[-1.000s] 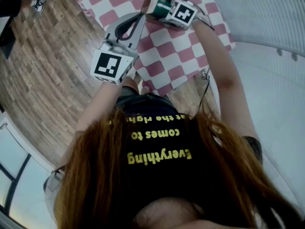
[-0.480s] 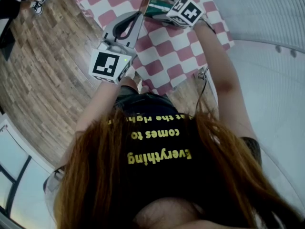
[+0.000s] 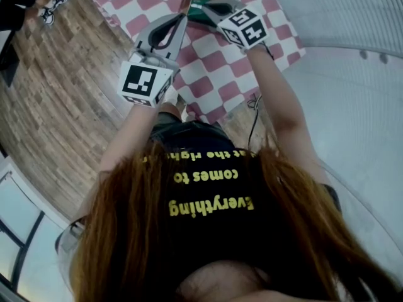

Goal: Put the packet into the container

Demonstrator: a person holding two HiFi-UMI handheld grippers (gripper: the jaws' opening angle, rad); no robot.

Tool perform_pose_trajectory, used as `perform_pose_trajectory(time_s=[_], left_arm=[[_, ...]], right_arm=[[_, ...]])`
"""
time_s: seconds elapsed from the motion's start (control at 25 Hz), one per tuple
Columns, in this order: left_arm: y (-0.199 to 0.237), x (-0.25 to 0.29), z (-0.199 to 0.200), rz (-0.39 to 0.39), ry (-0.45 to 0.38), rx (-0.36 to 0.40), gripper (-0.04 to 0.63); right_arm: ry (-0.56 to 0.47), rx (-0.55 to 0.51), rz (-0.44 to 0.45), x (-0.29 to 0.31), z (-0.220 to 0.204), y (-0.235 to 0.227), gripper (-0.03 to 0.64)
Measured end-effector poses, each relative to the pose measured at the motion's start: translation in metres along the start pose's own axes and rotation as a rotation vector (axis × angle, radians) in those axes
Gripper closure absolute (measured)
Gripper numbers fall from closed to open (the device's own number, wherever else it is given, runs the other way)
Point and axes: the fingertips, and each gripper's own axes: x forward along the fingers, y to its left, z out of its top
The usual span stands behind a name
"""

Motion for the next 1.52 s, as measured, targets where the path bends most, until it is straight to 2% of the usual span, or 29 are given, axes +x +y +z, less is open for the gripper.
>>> perform_pose_trajectory(time_s=[0.32, 0.56, 0.84, 1.04, 1.52], left_arm=[[-0.012, 0.0, 0.007, -0.021, -0.006, 0.008, 0.594], [-0.023, -0.002, 0.011, -0.041, -0.016, 0.015, 0.594], [-0.032, -0.006, 0.023, -0.051, -0.029, 0.03, 0.595], [-0.036, -0.008, 0.026, -0.056, -0.039, 0.027, 0.594], [-0.046, -0.012, 0.034, -0.058, -0.067, 0.023, 0.595]], right_arm=[[-0.33, 0.145, -0.13, -0.065, 0.054, 0.022, 0.603], [-0.469, 0.138, -0.203, -0.105, 0.079, 0.041, 0.603], [-0.627, 0.132, -0.242, -0.142, 0.099, 0.062, 0.603], [-0.688, 0.114, -0.246, -0.157, 0.104, 0.076, 0.603], [-0.707, 0.077, -0.254, -0.169, 0.111, 0.092, 0.603]])
